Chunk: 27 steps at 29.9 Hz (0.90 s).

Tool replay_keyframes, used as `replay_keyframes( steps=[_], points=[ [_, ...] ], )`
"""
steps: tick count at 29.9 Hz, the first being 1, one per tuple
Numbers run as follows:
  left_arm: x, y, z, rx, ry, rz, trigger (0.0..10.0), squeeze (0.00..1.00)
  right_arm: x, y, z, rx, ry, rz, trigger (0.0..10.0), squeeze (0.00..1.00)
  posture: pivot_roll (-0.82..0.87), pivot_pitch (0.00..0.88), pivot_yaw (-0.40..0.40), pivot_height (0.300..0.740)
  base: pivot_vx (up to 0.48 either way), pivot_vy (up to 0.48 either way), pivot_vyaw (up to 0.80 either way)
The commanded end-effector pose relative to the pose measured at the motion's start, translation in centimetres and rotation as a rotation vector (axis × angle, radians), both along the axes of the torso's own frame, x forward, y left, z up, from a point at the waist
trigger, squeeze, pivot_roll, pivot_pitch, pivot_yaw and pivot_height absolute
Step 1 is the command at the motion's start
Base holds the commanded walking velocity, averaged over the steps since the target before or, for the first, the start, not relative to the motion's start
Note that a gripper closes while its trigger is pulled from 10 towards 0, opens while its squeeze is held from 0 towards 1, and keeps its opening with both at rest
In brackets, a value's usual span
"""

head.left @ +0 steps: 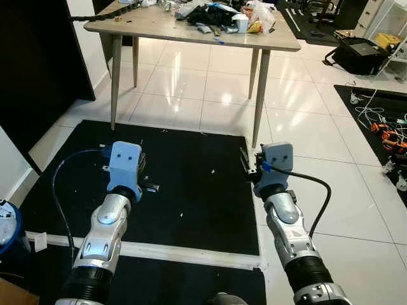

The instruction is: Picking trash to rubbish bin

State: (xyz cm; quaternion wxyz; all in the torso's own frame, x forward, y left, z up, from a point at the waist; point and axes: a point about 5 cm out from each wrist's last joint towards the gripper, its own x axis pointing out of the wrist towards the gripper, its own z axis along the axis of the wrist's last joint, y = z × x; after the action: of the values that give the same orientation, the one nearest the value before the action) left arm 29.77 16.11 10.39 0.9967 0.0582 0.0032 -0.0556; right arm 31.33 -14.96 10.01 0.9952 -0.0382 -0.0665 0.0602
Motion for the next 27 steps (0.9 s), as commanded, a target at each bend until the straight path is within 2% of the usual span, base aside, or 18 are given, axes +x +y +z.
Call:
replay_keyframes(
  steps=[1,7,27],
  points=[
    [0.08,-0.10,0.09,0.000,-0.010,0.006,10.0,0.00,-0.10,-0.41,-0.23,-0.003,0.007,-0.011,10.0,0.00,0.05,0.022,-0.032,0.740,0.000,0.000,0.00],
    [0.13,-0.07,0.19,0.000,-0.016,0.012,10.0,0.00,-0.08,-0.35,-0.22,-0.006,0.008,-0.011,10.0,0.00,0.05,0.020,-0.032,0.740,0.000,0.000,0.00],
    [0.05,0.01,0.05,0.004,-0.017,0.013,10.0,0.00,0.10,-0.40,-0.25,-0.014,0.012,-0.006,10.0,0.00,0.04,0.000,-0.039,0.740,0.261,0.000,0.00]
  ],
)
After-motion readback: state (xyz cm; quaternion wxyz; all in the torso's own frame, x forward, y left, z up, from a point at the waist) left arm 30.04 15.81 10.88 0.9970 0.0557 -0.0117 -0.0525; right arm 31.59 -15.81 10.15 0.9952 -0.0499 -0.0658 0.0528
